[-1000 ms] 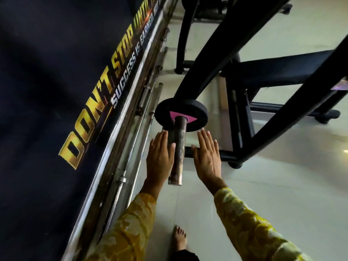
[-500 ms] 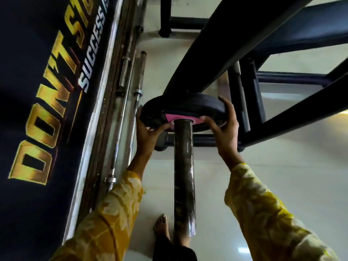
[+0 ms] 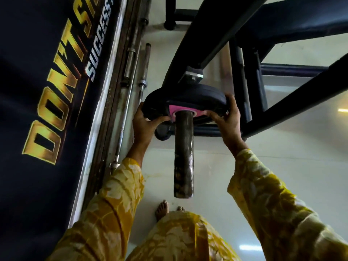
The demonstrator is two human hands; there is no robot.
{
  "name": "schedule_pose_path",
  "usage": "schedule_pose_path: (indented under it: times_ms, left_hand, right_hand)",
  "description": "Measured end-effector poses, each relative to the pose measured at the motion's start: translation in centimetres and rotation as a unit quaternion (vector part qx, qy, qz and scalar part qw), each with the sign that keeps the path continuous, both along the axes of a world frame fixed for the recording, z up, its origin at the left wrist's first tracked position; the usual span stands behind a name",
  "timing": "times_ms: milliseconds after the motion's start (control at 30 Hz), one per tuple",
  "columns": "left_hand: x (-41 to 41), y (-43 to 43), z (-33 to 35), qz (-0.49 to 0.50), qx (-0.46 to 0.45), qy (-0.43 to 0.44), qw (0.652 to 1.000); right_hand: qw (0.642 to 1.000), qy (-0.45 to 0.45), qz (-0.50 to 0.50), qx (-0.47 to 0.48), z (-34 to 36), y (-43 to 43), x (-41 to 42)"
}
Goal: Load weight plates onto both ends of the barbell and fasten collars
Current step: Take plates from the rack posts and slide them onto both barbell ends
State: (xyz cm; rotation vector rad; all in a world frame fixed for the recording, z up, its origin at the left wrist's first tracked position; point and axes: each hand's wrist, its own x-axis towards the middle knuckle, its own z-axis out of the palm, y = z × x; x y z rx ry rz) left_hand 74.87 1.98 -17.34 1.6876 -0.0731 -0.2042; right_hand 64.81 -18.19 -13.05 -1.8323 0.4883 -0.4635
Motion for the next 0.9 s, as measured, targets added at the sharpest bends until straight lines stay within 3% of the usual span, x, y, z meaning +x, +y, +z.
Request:
schedule_pose_path:
  times_ms: [333,533,900]
  left_hand:
    - [-12.5,6.2,0.6,0.008,0.01,0.007,1.0]
    - [-21.6,11.0,1.1,0.012,0.07,0.022,0.997]
    - [-35.9,10.0,15.9,0.0,0.045,-0.027,0.999]
  right_hand:
    - [0.997,0.014,-0.017,0.071,-1.1,5.4,-11.9]
    - [0.994,0.035,-0.027,0.101,0.9,9.8,-21.2]
    - [0.996,-0.017,-0.041,0.073,15.4,8.9,-35.7]
